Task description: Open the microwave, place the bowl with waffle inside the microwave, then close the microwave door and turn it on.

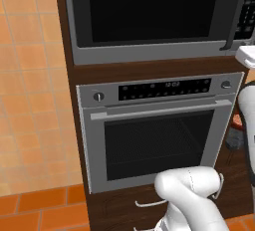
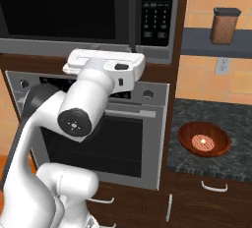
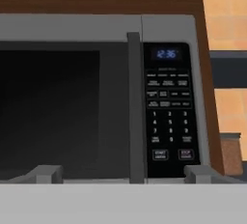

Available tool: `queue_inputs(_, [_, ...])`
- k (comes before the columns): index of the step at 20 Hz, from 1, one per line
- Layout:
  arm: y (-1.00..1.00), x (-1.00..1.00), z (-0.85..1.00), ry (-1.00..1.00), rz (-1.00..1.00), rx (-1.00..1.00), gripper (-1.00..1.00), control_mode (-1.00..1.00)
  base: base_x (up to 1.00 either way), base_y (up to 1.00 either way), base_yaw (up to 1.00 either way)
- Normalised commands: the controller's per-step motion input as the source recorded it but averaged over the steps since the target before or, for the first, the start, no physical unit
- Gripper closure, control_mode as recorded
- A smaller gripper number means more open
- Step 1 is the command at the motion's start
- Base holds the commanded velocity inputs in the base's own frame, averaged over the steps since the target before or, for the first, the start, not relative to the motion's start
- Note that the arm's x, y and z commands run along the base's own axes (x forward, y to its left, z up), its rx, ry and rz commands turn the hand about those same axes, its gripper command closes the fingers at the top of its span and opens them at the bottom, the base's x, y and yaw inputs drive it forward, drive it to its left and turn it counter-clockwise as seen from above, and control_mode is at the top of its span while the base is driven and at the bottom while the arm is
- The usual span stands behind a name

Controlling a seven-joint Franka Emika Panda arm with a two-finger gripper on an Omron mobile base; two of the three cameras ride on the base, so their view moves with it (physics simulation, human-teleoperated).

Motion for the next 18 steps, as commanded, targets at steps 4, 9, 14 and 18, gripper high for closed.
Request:
queue_inputs(4, [0.0, 0.59, 0.0, 0.0, 0.0, -0.01, -1.0, -1.0, 0.0, 0.0, 0.0])
queue_inputs(9, [-0.07, 0.67, 0.0, 0.0, 0.0, -0.02, -1.0, -1.0, 0.0, 0.0, 0.0])
queue_inputs(14, [-0.19, 0.53, 0.05, -0.01, 0.0, 0.0, -1.0, -1.0, 0.0, 0.0, 0.0])
queue_inputs(18, [-0.22, 0.53, 0.05, 0.0, 0.0, 0.0, -1.0, -1.0, 0.0, 0.0, 0.0])
